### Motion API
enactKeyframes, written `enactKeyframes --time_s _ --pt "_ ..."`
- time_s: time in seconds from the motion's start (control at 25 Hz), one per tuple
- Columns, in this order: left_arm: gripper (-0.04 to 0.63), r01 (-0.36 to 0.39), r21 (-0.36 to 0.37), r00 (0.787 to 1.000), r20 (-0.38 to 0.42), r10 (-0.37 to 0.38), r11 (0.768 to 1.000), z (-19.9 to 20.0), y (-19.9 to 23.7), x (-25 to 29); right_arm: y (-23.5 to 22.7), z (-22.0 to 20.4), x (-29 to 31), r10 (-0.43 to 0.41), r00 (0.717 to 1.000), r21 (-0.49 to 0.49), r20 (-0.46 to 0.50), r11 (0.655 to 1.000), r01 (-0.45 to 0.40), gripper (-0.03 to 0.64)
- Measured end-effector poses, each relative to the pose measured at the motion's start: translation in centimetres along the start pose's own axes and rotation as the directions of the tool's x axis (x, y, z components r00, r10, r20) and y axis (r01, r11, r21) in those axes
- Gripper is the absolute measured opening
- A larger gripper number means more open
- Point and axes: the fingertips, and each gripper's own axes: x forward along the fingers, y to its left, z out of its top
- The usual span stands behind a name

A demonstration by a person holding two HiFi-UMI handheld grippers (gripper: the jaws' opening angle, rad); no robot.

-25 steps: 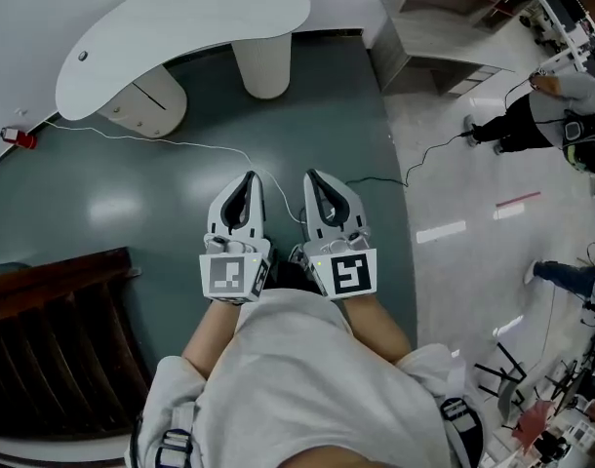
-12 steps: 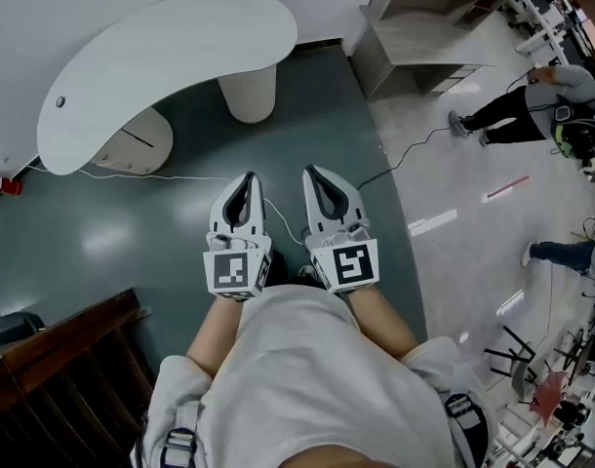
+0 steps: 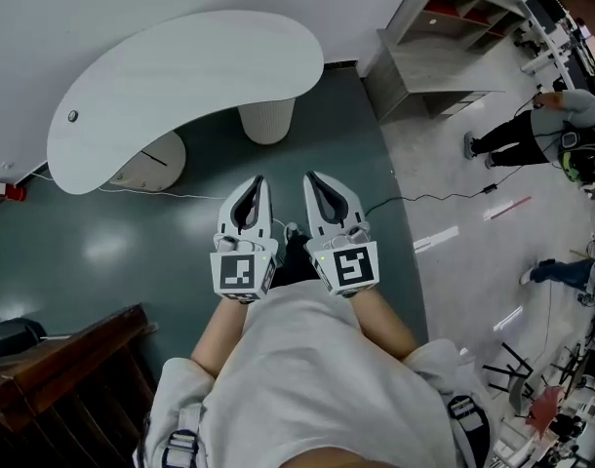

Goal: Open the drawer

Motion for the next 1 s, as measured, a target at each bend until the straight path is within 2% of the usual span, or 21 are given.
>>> enactKeyframes --time_s 0.2,0.36,0.64,0.72,0.84,0.92,1.0 --pt "0.005 -0.044 0.017 0.999 -0.006 0.044 0.999 0.3 3.5 2.8 -0.2 0.1 5.4 0.067 0.997 0.013 0.025 0.998 -0.067 0.014" --pt "0.005 -0.110 0.021 0.994 0.001 0.110 0.994 0.3 6.7 6.6 -1.0 -0.1 11.2 0.146 0.988 0.019 0.046 0.989 -0.147 0.014" --pt "0.005 -0.247 0.002 0.969 0.028 0.247 0.969 2.7 13.4 14.3 -2.9 1.4 22.9 0.314 0.948 -0.007 0.050 0.950 -0.314 0.014" --pt "0.005 -0.305 -0.011 0.951 0.041 0.305 0.952 3.2 15.0 15.6 -2.8 1.5 25.7 0.384 0.922 -0.023 0.040 0.923 -0.384 0.014" --pt "0.005 -0.410 -0.018 0.911 0.041 0.411 0.912 3.0 17.8 16.9 -1.8 1.3 29.6 0.510 0.860 -0.049 0.033 0.860 -0.508 0.014" --pt "0.005 -0.500 -0.024 0.865 0.036 0.501 0.866 2.5 19.6 16.5 -0.3 0.8 31.5 0.602 0.798 -0.053 0.030 0.798 -0.600 0.014" --pt "0.005 -0.590 -0.030 0.806 0.034 0.591 0.807 2.2 21.4 15.0 1.9 0.2 33.1 0.685 0.727 -0.045 0.033 0.728 -0.684 0.012"
